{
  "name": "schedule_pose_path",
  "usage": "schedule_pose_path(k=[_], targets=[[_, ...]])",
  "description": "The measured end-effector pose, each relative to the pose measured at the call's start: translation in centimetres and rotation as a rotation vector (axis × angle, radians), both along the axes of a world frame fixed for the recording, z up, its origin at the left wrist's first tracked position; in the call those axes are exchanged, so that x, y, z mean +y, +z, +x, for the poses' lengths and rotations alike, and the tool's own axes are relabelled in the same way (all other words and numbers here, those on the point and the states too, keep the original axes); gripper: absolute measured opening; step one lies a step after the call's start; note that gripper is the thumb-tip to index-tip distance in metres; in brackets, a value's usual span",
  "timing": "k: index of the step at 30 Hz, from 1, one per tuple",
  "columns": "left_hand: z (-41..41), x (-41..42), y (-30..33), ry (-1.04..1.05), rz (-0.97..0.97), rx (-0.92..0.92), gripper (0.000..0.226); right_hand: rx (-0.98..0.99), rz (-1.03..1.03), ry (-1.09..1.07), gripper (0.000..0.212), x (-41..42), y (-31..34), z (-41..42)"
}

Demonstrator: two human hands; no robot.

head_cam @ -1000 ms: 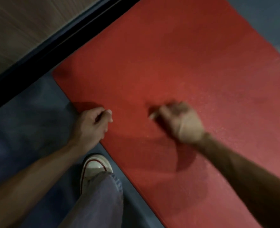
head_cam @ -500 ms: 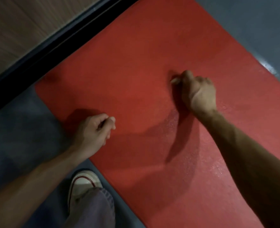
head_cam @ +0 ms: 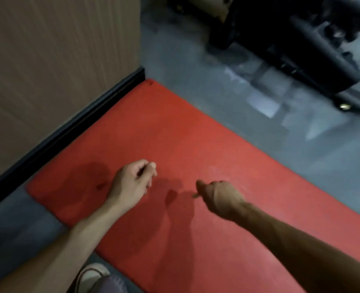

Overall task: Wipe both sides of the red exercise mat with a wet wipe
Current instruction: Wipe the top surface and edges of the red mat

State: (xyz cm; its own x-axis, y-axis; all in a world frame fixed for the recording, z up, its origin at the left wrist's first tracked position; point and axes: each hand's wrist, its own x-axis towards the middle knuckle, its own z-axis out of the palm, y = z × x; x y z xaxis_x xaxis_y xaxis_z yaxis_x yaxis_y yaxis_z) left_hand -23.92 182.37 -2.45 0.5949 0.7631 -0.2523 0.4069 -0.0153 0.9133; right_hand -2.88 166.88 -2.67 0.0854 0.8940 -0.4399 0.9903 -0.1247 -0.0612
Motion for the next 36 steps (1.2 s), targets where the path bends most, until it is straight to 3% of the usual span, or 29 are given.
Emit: schedule_pose_path(k=[3,8,10,13,16,19,25,30,36], targets=[[3.6,0.9,7.2,-0.103,0.107,-0.067,0.034,0.205,0.332,-0.376,0.009,-0.6,8.6,2.6],[8.7,-0.3,20.8,-0.369,0.210,-0.122,0.027,0.654,0.807,-0.776,0.024,-1.9,22.9,2.0],[10.1,-1.7,25.3,-0.454,0.199,-0.141,0.026,0.892,0.958,-0.894,0.029,-3.0,26.6,0.7],[11.0,-4.8,28.8,-0.472,0.163,-0.181,0.030,1.133,1.088,-0.946,0.018,-4.3,28.8,-1.3],[10.2,-8.6,30.2,-0.422,0.150,-0.233,0.037,1.248,1.104,-0.935,0.020,-5.7,29.8,-2.5],[9.4,-10.7,31.0,-0.395,0.174,-0.262,0.028,1.316,1.106,-0.951,0.032,-6.3,30.7,-3.2],[7.9,-12.3,32.1,-0.284,0.210,-0.274,0.011,1.423,1.088,-0.937,0.032,-6.8,31.6,-3.4],[8.3,-11.9,32.5,-0.299,0.295,-0.240,0.012,1.350,1.116,-0.896,0.026,-8.0,31.4,-2.3],[8.9,-12.2,32.5,-0.292,0.274,-0.275,0.012,1.429,1.109,-0.869,0.027,-8.4,31.4,-1.8]])
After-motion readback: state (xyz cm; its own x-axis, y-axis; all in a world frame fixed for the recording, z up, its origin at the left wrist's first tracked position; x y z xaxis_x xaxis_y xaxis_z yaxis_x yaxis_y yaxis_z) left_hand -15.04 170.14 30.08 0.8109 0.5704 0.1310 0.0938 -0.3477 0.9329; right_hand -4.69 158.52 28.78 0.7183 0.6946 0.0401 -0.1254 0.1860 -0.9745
